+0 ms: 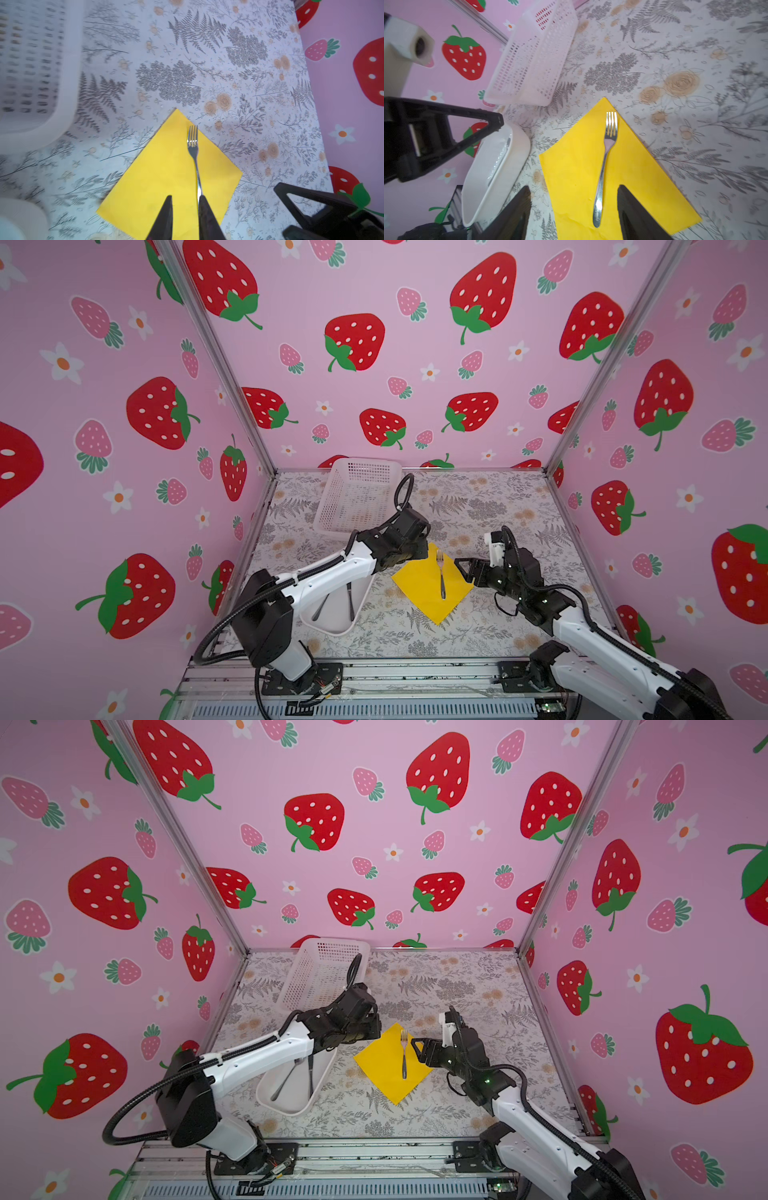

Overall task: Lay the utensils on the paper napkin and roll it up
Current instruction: 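Open the left gripper to release the fork onto the napkin, then move the left gripper over the white tray while the right gripper shifts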

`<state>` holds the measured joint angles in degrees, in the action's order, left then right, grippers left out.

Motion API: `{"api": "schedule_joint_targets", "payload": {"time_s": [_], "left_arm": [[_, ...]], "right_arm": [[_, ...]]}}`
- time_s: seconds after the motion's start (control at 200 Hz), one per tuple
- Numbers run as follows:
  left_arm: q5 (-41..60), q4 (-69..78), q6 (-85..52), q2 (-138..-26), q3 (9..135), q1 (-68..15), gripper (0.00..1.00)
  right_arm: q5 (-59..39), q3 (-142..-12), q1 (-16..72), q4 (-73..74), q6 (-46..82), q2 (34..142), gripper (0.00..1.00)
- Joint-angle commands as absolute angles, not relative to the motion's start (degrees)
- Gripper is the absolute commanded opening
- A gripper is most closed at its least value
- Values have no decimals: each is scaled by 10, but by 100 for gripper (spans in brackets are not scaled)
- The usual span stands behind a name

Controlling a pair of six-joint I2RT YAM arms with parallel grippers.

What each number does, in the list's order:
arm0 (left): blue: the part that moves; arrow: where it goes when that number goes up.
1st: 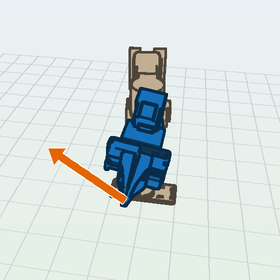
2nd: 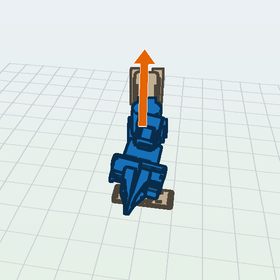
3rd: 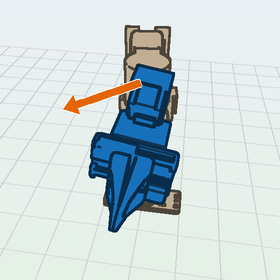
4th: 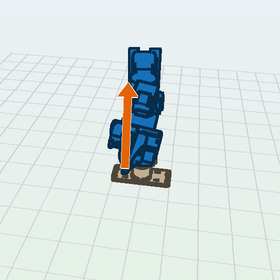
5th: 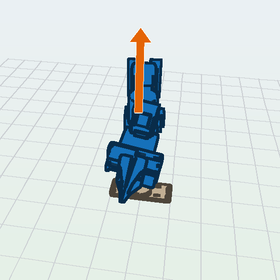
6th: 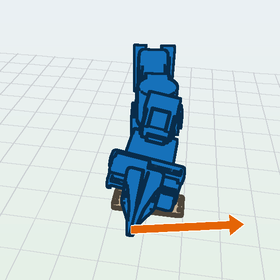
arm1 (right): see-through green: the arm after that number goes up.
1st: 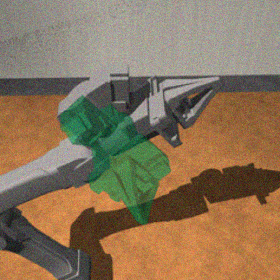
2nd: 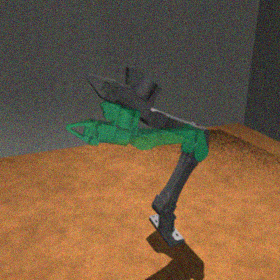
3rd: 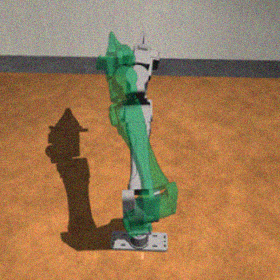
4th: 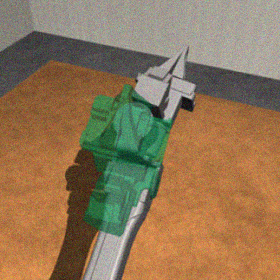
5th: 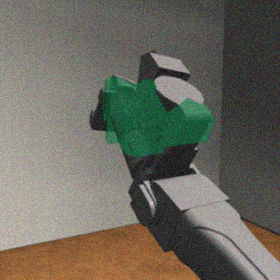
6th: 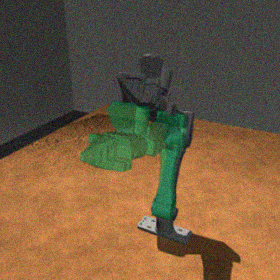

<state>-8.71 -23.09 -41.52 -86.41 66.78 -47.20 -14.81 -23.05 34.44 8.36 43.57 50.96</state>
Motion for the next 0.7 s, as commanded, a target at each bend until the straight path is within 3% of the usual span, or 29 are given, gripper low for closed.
{"api": "schedule_joint_targets", "payload": {"time_s": [0.0, 0.145, 0.355, 0.495, 0.69], "left_arm": [[-172, -247, -380, -787, 602, -452, 31], [-135, -261, -394, -686, 487, -364, 33], [-38, -270, -400, -588, 365, -186, 48], [44, -250, -393, -594, 328, -86, 53], [68, -266, -356, -658, 340, -40, 56]], "right_arm": [[-210, -251, 356, 155, 447, 518, 66], [-165, -307, 430, 140, 399, 579, 66], [-51, -422, 585, 95, 308, 711, 66], [9, -510, 675, 74, 234, 817, 65], [46, -615, 741, 53, 178, 930, 65]]}}
